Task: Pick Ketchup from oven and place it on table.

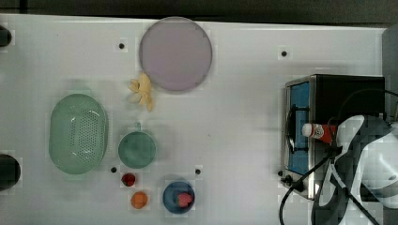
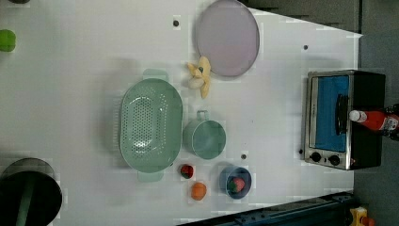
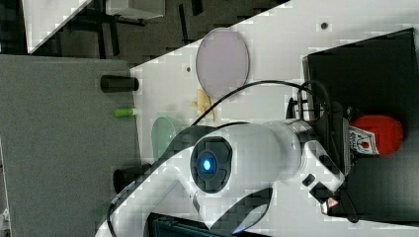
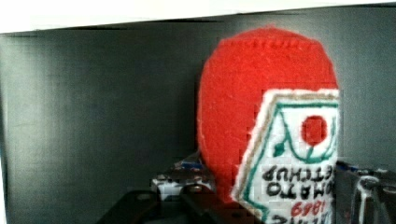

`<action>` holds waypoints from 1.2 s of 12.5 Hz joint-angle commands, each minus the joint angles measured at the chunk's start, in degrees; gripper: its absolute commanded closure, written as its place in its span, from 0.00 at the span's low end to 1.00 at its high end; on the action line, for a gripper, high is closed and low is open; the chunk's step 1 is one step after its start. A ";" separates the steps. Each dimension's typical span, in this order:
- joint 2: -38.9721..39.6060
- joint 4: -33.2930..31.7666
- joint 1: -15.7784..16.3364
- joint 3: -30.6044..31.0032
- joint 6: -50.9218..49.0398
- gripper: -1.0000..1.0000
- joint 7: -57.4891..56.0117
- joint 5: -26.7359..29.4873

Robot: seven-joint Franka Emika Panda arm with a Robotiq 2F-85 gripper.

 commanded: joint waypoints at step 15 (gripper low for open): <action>-17.59 13.13 13.22 27.83 -31.24 0.36 -5.28 -5.12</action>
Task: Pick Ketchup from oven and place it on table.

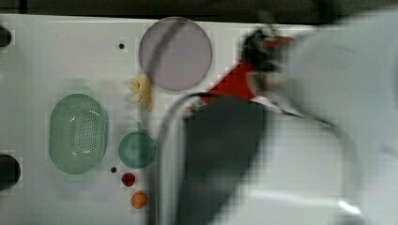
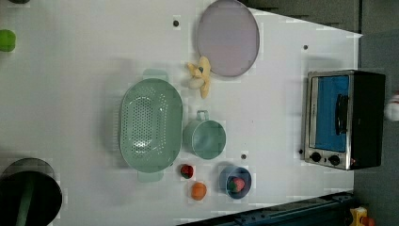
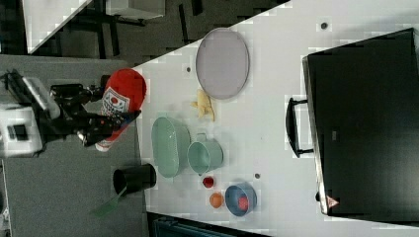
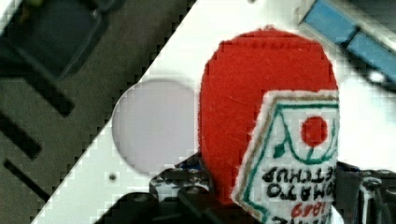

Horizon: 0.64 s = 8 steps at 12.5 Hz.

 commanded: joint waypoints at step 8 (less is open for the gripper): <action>7.01 -32.90 0.85 8.04 22.26 0.36 13.35 -2.49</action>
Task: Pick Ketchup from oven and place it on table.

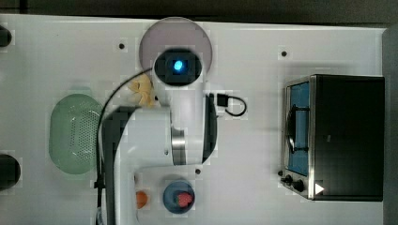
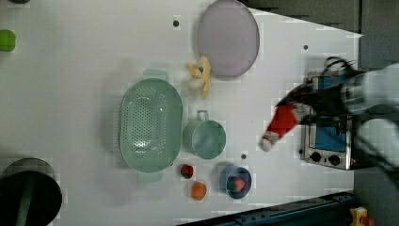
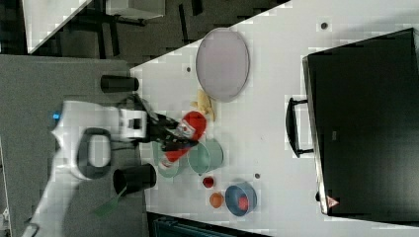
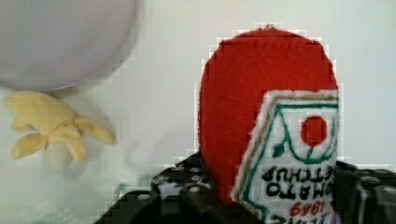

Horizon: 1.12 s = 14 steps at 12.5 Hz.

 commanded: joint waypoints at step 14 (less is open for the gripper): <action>5.94 -8.22 -2.34 -3.29 26.71 0.00 4.01 0.40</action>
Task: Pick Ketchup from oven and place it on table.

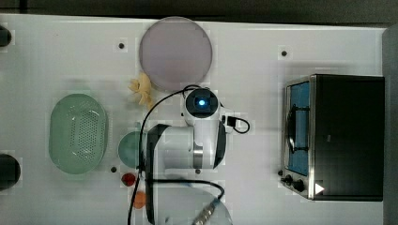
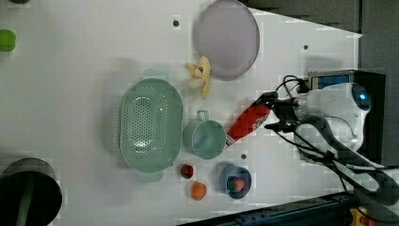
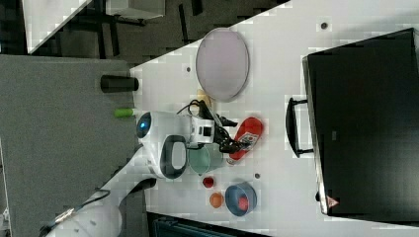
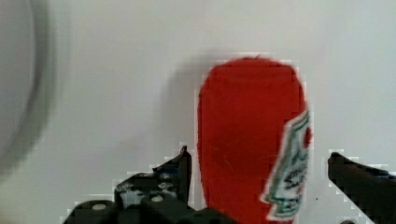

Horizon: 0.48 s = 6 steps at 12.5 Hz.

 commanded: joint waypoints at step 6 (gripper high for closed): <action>-24.50 16.44 -1.10 0.16 -26.26 0.00 3.12 -0.48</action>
